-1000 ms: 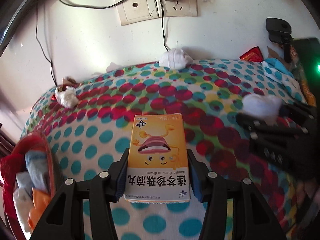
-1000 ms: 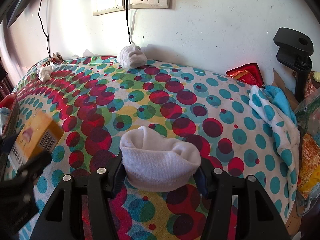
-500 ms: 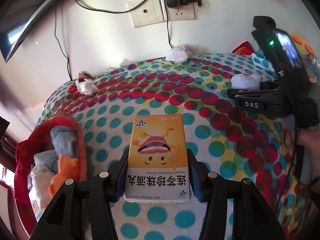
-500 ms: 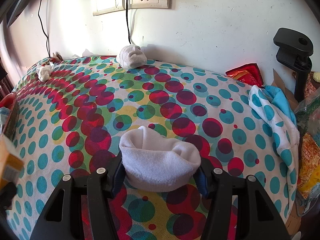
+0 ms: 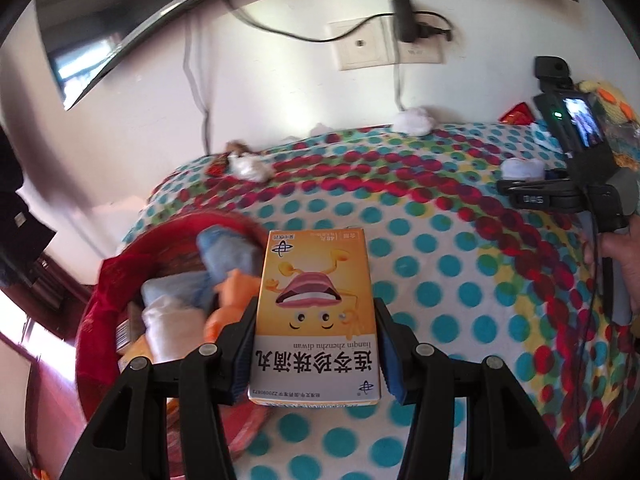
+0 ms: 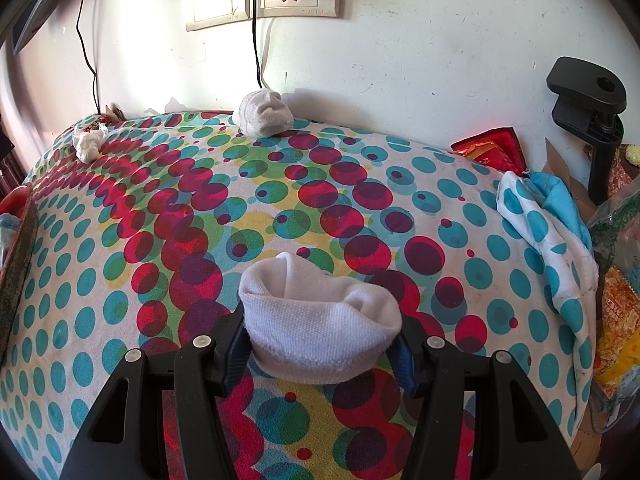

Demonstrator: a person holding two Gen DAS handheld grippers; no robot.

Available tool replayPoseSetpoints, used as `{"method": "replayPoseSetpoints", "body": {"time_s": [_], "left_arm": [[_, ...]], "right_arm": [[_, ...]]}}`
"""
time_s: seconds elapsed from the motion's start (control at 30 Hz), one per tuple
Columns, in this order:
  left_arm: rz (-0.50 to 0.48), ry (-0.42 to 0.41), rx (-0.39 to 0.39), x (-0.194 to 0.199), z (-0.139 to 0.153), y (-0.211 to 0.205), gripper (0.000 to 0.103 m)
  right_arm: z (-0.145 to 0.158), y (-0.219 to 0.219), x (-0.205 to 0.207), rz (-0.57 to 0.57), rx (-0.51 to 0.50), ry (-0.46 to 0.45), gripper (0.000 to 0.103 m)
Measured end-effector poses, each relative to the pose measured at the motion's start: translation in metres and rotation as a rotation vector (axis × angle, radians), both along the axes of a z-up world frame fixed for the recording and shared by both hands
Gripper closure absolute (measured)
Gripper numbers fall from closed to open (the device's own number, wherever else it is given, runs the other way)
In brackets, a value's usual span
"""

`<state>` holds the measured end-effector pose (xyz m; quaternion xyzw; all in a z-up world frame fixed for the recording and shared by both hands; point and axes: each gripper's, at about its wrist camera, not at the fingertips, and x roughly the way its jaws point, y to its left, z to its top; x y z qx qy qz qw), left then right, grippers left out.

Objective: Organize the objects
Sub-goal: 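Carry the yellow box over the red basin with the left tool while the right holds the sock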

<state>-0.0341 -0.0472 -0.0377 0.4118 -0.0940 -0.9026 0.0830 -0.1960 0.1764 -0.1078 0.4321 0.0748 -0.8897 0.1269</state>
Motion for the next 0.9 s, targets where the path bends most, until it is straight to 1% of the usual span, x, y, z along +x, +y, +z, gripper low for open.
{"method": "replayPoseSetpoints", "body": {"time_s": [0.07,0.23,0.37,0.5,0.7,0.9], "left_arm": [[0.018,-0.005,0.012,0.005,0.003,-0.012,0.050],[0.077,0.014,0.023,0.014,0.013,-0.042,0.050],[0.117,0.023,0.023,0.016,0.019,-0.065,0.050],[0.154,0.025,0.040,0.019,0.024,-0.086,0.050],[0.206,0.024,0.021,0.017,0.027,-0.115,0.050],[0.266,0.015,0.077,0.016,0.025,-0.152,0.050]], "right_arm": [[0.000,0.000,0.000,0.000,-0.001,-0.001,0.048],[0.000,0.000,0.000,0.000,0.000,0.000,0.048],[0.000,0.000,0.000,0.000,0.000,0.000,0.048],[0.000,0.000,0.000,0.002,0.000,-0.001,0.048],[0.000,0.000,0.000,0.004,0.000,-0.001,0.048],[0.000,0.001,0.000,0.006,0.000,0.000,0.048]]}}
